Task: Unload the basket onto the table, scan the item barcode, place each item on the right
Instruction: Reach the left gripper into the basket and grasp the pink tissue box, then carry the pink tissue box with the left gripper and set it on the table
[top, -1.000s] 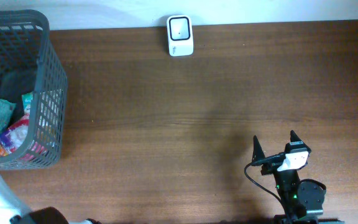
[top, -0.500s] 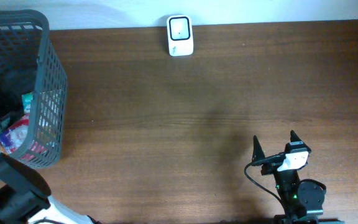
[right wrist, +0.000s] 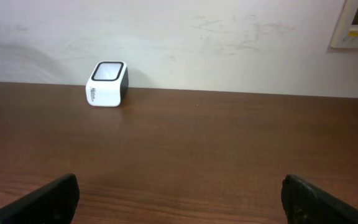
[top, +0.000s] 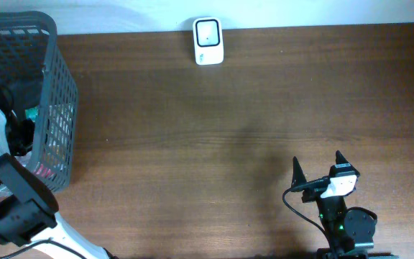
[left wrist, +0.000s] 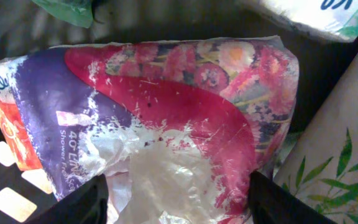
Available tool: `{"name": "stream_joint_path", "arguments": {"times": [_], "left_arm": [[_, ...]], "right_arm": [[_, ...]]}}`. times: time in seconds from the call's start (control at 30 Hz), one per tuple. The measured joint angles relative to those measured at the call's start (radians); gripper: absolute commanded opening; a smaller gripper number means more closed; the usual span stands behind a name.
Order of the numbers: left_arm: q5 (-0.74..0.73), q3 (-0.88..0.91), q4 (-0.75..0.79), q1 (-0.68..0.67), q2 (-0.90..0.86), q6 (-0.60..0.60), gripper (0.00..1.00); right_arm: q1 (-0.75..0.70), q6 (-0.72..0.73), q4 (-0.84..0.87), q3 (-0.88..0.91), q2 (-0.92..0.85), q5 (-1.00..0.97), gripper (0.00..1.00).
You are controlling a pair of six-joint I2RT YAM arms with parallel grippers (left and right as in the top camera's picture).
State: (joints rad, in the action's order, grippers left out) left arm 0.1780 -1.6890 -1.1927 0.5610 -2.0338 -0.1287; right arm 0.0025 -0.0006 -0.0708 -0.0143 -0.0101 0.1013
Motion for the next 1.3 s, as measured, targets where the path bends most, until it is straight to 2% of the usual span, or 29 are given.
{"name": "stream_joint_path", "arguments": {"times": [0.13, 0.17, 0.2, 0.23, 0.27, 0.43, 0.53, 0.57, 0.67, 0.8, 0.9, 0.97, 1.03, 1.1, 1.23, 1.3], "left_arm": [[0.008, 0.009, -0.004, -0.003, 0.000, -0.008, 0.64], [0.011, 0.017, 0.003, -0.003, 0.000, -0.008, 0.57], [0.015, 0.031, 0.018, -0.003, 0.000, -0.010, 0.47], [0.015, 0.042, 0.030, -0.001, 0.000, -0.010, 0.27], [0.014, 0.056, 0.039, -0.001, 0.001, -0.017, 0.00], [0.002, 0.058, 0.010, -0.014, -0.001, -0.018, 0.00], [0.006, -0.073, -0.090, -0.012, -0.018, -0.019, 0.00], [0.007, -0.143, -0.147, -0.010, -0.025, -0.027, 0.00], [0.014, -0.505, -0.250, -0.005, -0.033, -0.083, 0.00], [-0.036, -0.853, -0.300, -0.004, -0.019, -0.116, 0.00], [-0.171, -1.055, -0.285, -0.004, -0.001, -0.147, 0.00], [-0.297, -1.126, -0.270, -0.004, 0.016, -0.157, 0.00], [-0.487, -1.158, -0.258, -0.007, 0.050, -0.163, 0.00], [-0.609, -1.163, -0.255, -0.032, 0.064, -0.164, 0.00], [-0.710, -1.163, -0.257, -0.161, 0.064, -0.158, 0.00], [-0.722, -1.163, -0.266, -0.256, 0.064, -0.116, 0.00]], "right_arm": [[0.000, 0.000, 0.000, 0.000, 0.000, 0.000, 0.99], [0.000, 0.000, 0.000, 0.000, 0.000, 0.000, 0.99], [0.000, 0.000, 0.000, 0.000, 0.000, 0.000, 0.99], [0.000, 0.000, 0.000, 0.000, 0.000, 0.000, 0.99], [0.000, 0.000, 0.000, 0.000, 0.000, 0.000, 0.99], [0.000, 0.000, 0.000, 0.000, 0.000, 0.000, 0.99], [0.000, 0.000, 0.000, 0.000, 0.000, 0.000, 0.99], [0.000, 0.000, 0.000, 0.000, 0.000, 0.000, 0.99], [0.000, 0.000, 0.000, 0.000, 0.000, 0.000, 0.99], [0.000, -0.001, 0.000, 0.000, 0.000, 0.000, 0.99], [0.000, 0.000, 0.000, 0.000, 0.000, 0.000, 0.99], [0.000, 0.000, 0.000, 0.000, 0.000, 0.000, 0.99], [0.000, 0.000, 0.000, 0.000, 0.000, 0.000, 0.99], [0.000, 0.000, 0.000, 0.000, 0.000, 0.000, 0.99], [0.000, 0.000, 0.000, 0.000, 0.000, 0.000, 0.99], [0.000, 0.000, 0.000, 0.000, 0.000, 0.000, 0.99]]}}
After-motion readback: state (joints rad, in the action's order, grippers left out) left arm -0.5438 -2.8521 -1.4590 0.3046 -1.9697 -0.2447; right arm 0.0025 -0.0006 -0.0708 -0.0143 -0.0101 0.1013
